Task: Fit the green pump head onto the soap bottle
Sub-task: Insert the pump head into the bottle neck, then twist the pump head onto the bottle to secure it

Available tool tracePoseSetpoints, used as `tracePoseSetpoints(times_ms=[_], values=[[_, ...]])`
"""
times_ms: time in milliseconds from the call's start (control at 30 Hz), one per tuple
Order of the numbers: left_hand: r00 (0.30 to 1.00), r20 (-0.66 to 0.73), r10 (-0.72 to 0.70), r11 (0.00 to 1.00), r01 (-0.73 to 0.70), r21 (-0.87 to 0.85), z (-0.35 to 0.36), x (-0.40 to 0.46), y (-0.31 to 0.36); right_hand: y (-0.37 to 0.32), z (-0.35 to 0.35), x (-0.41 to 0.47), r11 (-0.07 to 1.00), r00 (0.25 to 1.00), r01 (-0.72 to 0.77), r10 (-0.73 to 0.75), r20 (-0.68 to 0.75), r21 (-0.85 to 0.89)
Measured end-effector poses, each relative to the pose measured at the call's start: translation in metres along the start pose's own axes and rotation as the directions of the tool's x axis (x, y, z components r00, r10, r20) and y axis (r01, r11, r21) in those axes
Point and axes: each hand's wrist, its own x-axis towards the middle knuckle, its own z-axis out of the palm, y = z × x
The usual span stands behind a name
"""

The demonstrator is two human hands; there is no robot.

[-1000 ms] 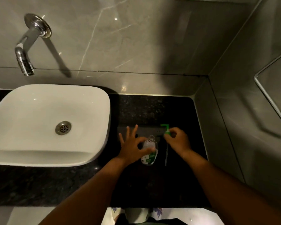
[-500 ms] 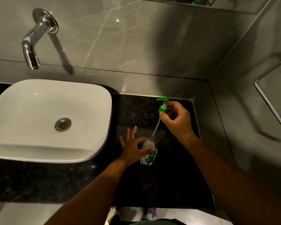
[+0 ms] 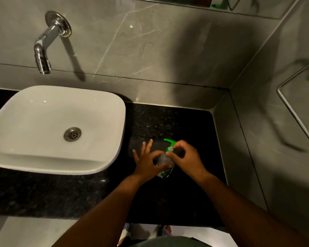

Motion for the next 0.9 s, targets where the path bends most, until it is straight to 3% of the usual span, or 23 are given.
tracePoseSetpoints(times_ms=[167,267,367,433,600,800,900], values=[[0.999,-0.015,-0.028,0.999,0.028,-0.018,0.002,0.0,0.0,0.0,0.0,-0.004,0.976,0.993,-0.047,0.022,0.12,0.211],[1.0,-0.02,-0.011,1.0,0.011,-0.006,0.004,0.0,0.0,0.001,0.007,-0.003,0.964,0.999,-0.045,0.04,0.024,0.262],[1.0,-0.003,0.003,1.0,-0.003,0.011,0.003,-0.001,0.004,-0.002,0.016,-0.001,0.977,0.986,-0.108,0.128,-0.106,0.182],[1.0,-0.012,-0.017,1.0,0.017,0.019,0.003,-0.002,0.006,0.0,0.023,-0.002,0.968,0.981,-0.151,0.171,-0.086,0.201],[0.999,-0.021,-0.038,0.999,0.038,0.011,0.001,-0.001,0.004,0.013,0.03,-0.009,0.892,0.988,-0.131,0.153,-0.016,0.432],[1.0,-0.013,-0.01,1.0,0.01,0.013,0.006,-0.002,0.001,0.006,0.036,-0.001,0.94,0.956,-0.11,0.189,-0.224,0.323],[0.998,-0.033,-0.062,0.998,0.063,0.013,0.007,-0.002,0.0,0.01,0.041,-0.003,0.895,0.978,-0.105,0.171,-0.119,0.433]])
